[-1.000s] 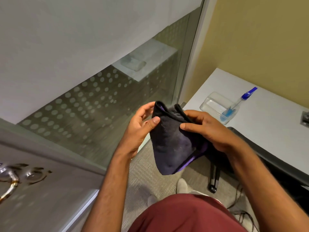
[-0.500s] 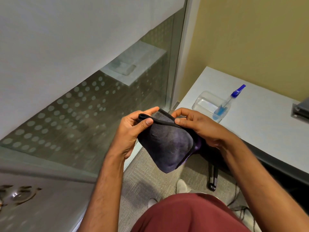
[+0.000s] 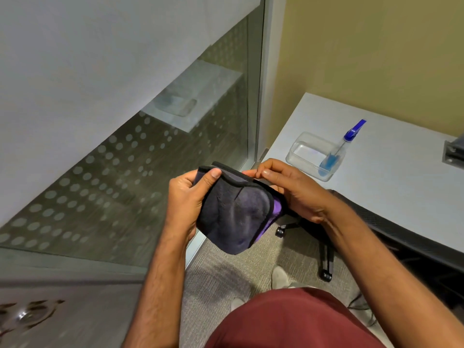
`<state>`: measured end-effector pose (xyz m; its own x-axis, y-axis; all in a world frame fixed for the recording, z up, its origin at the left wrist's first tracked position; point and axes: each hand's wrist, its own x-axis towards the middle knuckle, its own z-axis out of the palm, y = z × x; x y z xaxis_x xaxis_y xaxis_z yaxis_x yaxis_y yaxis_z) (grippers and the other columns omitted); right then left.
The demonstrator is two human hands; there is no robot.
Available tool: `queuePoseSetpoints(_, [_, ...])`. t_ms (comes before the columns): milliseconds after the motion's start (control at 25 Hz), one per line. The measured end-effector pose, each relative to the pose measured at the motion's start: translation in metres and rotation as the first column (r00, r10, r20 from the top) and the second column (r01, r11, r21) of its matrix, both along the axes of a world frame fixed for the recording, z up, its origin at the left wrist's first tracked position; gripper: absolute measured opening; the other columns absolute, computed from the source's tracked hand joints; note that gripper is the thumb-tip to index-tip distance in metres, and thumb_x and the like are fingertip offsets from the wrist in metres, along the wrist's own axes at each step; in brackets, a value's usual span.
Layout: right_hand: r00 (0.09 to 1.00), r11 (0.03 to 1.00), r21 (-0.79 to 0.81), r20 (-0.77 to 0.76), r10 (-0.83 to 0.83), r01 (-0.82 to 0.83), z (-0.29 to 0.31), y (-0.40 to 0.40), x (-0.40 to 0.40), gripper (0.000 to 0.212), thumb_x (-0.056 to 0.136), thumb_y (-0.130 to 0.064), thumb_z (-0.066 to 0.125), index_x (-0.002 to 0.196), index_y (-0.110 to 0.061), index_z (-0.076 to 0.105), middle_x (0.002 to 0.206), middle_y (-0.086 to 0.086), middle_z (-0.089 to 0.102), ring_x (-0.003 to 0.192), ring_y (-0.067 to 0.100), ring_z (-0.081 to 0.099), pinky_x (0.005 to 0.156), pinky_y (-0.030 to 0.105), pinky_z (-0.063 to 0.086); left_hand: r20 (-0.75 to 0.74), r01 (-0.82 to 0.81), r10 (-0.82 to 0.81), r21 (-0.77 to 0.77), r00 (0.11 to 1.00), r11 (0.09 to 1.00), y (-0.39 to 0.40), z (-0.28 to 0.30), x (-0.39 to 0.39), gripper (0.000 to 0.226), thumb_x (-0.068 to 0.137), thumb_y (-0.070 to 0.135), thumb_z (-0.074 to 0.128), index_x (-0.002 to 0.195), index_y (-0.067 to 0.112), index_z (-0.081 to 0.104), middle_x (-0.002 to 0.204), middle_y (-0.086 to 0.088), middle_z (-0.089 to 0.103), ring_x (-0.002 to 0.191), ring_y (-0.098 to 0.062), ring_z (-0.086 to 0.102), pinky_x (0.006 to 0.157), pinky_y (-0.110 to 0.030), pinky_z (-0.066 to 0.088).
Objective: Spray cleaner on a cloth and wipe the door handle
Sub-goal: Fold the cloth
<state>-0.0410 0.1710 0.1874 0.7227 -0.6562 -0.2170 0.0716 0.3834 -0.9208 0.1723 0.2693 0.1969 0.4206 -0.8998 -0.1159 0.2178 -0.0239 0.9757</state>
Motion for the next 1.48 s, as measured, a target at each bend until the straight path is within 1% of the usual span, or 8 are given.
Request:
queuePoseSetpoints(240, [0.973, 0.922, -0.377, -0.229, -0.004, -0.085, -0.021, 0.005, -0.003, 0.029, 0.095, -0.032, 0.075, 0.124, -0.029, 0.075, 0.126, -0.014, 0.072, 0.122, 0.003, 0.065, 0.101, 0.015, 0.049, -0.03, -0.11, 0.111, 0.031, 0.993, 0.993, -0.009, -0.003, -0.002, 0.018, 0.08, 0.033, 0.082, 0.075, 0.016, 0.083, 0.072, -0.001, 0.077, 0.062, -0.007, 0.068, 0.055, -0.021, 0.055])
queuePoseSetpoints(400, [0.96, 0.837, -0.54, -0.272, -0.071, -0.091, -0.027, 0.002, -0.002, 0.039, 0.085, -0.035, 0.085, 0.122, -0.03, 0.075, 0.127, -0.015, 0.069, 0.124, 0.006, 0.063, 0.108, 0.025, 0.049, -0.069, -0.134, 0.136, 0.042, 0.988, 0.99, -0.011, -0.006, -0.002, 0.019, 0.081, 0.033, 0.081, 0.076, 0.015, 0.083, 0.075, -0.004, 0.078, 0.065, -0.01, 0.07, 0.058, -0.023, 0.057])
queuePoseSetpoints(560, [0.952, 0.876, -0.473, -0.302, -0.058, -0.096, -0.027, 0.001, 0.002, 0.046, 0.081, -0.038, 0.088, 0.123, -0.031, 0.07, 0.12, -0.015, 0.071, 0.113, 0.006, 0.069, 0.102, 0.031, 0.056, -0.016, -0.093, 0.093, 0.013, 0.995, 0.996, -0.009, -0.01, 0.001, 0.012, 0.084, 0.028, 0.087, 0.08, 0.017, 0.084, 0.079, -0.002, 0.079, 0.07, -0.009, 0.071, 0.063, -0.022, 0.058])
queuePoseSetpoints(840, [0.93, 0.881, -0.455, -0.363, -0.051, -0.129, -0.03, -0.006, 0.002, 0.03, 0.079, -0.031, 0.09, 0.094, -0.015, 0.069, 0.088, 0.003, 0.073, 0.081, 0.008, 0.067, 0.079, 0.037, 0.057, 0.002, -0.134, 0.134, 0.017, 0.991, 0.991, -0.005, -0.015, 0.006, 0.01, 0.083, 0.028, 0.082, 0.082, 0.019, 0.085, 0.08, -0.001, 0.08, 0.071, -0.009, 0.073, 0.063, -0.022, 0.059])
queuePoseSetpoints(1080, [0.978, 0.959, -0.274, -0.17, -0.125, 0.075, -0.029, -0.015, -0.01, 0.032, 0.084, -0.041, 0.08, 0.1, -0.015, 0.072, 0.095, 0.005, 0.073, 0.09, 0.015, 0.069, 0.085, 0.032, 0.055, -0.001, -0.245, 0.246, 0.102, 0.969, 0.964, -0.007, -0.019, 0.008, 0.021, 0.074, 0.036, 0.087, 0.069, 0.017, 0.08, 0.065, 0.005, 0.072, 0.056, -0.004, 0.063, 0.05, -0.019, 0.05])
queuePoseSetpoints(1240, [0.966, 0.961, -0.133, -0.067, -0.251, 0.241, -0.031, -0.02, -0.005, 0.009, 0.094, -0.021, 0.076, 0.101, -0.016, 0.075, 0.093, 0.002, 0.076, 0.087, 0.012, 0.072, 0.075, 0.022, 0.057, -0.218, -0.134, 0.169, 0.166, 0.961, 0.977, -0.008, -0.025, 0.005, 0.035, 0.075, 0.045, 0.087, 0.081, 0.012, 0.082, 0.081, -0.011, 0.078, 0.068, -0.017, 0.074, 0.061, -0.029, 0.062])
queuePoseSetpoints(1360, [0.943, 0.944, 0.009, -0.017, -0.331, 0.331, -0.026, -0.03, -0.011, 0.024, 0.086, -0.024, 0.08, 0.107, -0.013, 0.077, 0.097, 0.007, 0.079, 0.086, 0.015, 0.076, 0.073, 0.023, 0.059, -0.447, 0.103, -0.047, 0.101, 0.893, 0.99, -0.004, -0.033, 0.007, 0.06, 0.07, 0.05, 0.097, 0.109, 0.008, 0.082, 0.118, -0.02, 0.077, 0.106, -0.028, 0.077, 0.09, -0.039, 0.065])
queuePoseSetpoints(1480, [0.932, 0.93, 0.062, -0.025, -0.361, 0.362, -0.023, -0.041, -0.017, 0.035, 0.079, -0.031, 0.082, 0.108, -0.013, 0.077, 0.099, 0.01, 0.08, 0.087, 0.018, 0.077, 0.073, 0.026, 0.061, -0.562, 0.217, -0.129, 0.091, 0.817, 0.972, -0.005, -0.044, -0.01, 0.08, 0.066, 0.043, 0.102, 0.129, 0.004, 0.072, 0.13, -0.021, 0.073, 0.119, -0.028, 0.073, 0.098, -0.04, 0.062])
